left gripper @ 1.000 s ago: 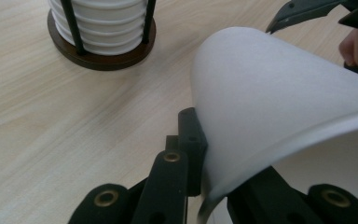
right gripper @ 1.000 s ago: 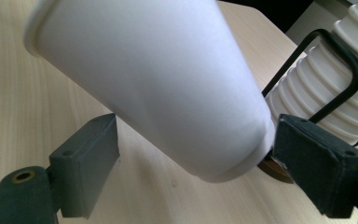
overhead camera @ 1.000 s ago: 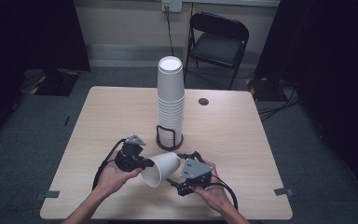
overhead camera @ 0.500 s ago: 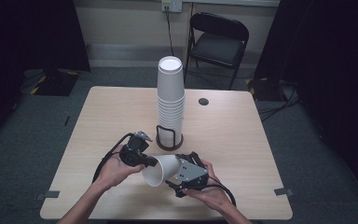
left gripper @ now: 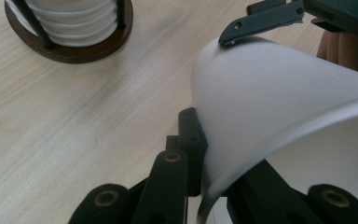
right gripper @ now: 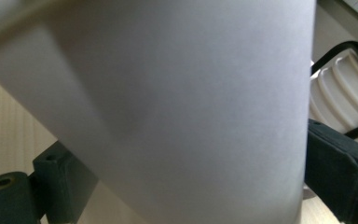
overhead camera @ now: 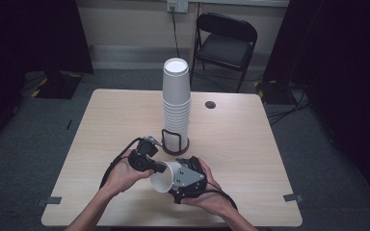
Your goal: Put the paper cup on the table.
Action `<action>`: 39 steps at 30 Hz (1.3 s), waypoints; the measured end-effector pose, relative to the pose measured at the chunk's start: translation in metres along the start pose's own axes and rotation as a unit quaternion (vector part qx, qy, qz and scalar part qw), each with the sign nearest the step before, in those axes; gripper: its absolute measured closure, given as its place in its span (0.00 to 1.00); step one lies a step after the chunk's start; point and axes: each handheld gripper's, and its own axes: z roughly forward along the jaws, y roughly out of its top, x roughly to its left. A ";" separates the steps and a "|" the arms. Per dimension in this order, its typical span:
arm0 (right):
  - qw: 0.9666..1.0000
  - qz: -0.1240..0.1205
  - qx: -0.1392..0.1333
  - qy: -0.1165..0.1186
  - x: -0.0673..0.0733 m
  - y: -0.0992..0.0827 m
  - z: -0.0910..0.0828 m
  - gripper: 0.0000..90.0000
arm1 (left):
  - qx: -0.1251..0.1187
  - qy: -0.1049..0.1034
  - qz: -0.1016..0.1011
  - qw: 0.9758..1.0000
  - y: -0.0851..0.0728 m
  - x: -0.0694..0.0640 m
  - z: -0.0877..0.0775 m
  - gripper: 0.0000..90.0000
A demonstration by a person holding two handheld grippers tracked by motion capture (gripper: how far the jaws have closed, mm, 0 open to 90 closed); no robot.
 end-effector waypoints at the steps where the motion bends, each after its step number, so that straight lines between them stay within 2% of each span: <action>1: 1.000 -0.003 -0.001 -0.001 0.000 0.000 0.001 0.08 | -0.001 -0.003 -0.003 1.000 0.000 0.001 0.000 0.98; 7: 1.000 -0.026 -0.014 0.001 0.007 0.010 0.003 0.08 | 0.002 -0.006 0.001 1.000 0.000 -0.002 0.003 0.98; 8: 1.000 -0.023 -0.008 0.000 0.007 0.011 0.003 0.08 | 0.000 -0.004 0.001 1.000 0.000 -0.002 0.002 0.98; 10: 1.000 -0.001 -0.008 0.010 0.005 0.012 0.004 0.08 | -0.005 -0.009 -0.005 1.000 0.000 0.000 0.002 0.98; 13: 1.000 -0.005 -0.012 0.006 0.006 0.014 0.004 0.08 | -0.010 -0.014 -0.014 1.000 -0.001 0.001 0.003 0.98; 14: 1.000 -0.006 -0.014 0.004 0.006 0.015 0.005 0.08 | -0.007 -0.012 -0.011 1.000 -0.001 0.002 0.002 0.98; 19: 1.000 -0.010 -0.018 -0.003 0.007 0.017 0.005 0.08 | -0.017 -0.014 -0.018 1.000 -0.002 0.002 0.002 0.97; 24: 1.000 0.005 -0.020 0.008 0.006 0.018 0.006 0.08 | -0.019 -0.028 -0.029 0.999 -0.004 0.006 0.004 0.97; 27: 1.000 0.001 -0.017 0.004 0.008 0.020 0.006 0.08 | -0.020 -0.030 -0.026 0.999 -0.005 0.007 0.004 0.97; 30: 1.000 -0.005 -0.026 -0.002 0.008 0.021 0.005 0.08 | -0.029 -0.033 -0.028 0.999 -0.004 0.007 0.004 0.97; 32: 0.999 -0.010 -0.032 -0.007 0.009 0.023 0.004 0.09 | -0.029 -0.021 -0.024 0.999 -0.004 0.006 0.005 0.98; 33: 0.999 -0.011 -0.042 -0.007 0.009 0.025 0.004 0.10 | -0.028 -0.017 -0.013 0.999 -0.005 0.005 0.007 0.98; 34: 0.999 -0.011 -0.044 -0.008 0.009 0.027 0.003 0.09 | -0.026 -0.018 -0.012 0.999 -0.005 0.005 0.008 0.97; 35: 0.999 -0.014 -0.043 -0.007 0.009 0.028 0.003 0.09 | -0.037 -0.013 -0.020 0.999 -0.005 0.004 0.006 0.98; 37: 0.999 -0.007 -0.042 -0.012 0.007 0.029 0.003 0.09 | -0.044 -0.015 -0.021 0.999 -0.005 0.006 0.003 0.98; 39: 0.999 -0.002 -0.049 -0.010 0.006 0.030 0.002 0.09 | -0.039 -0.019 -0.021 0.999 -0.004 0.006 0.003 0.98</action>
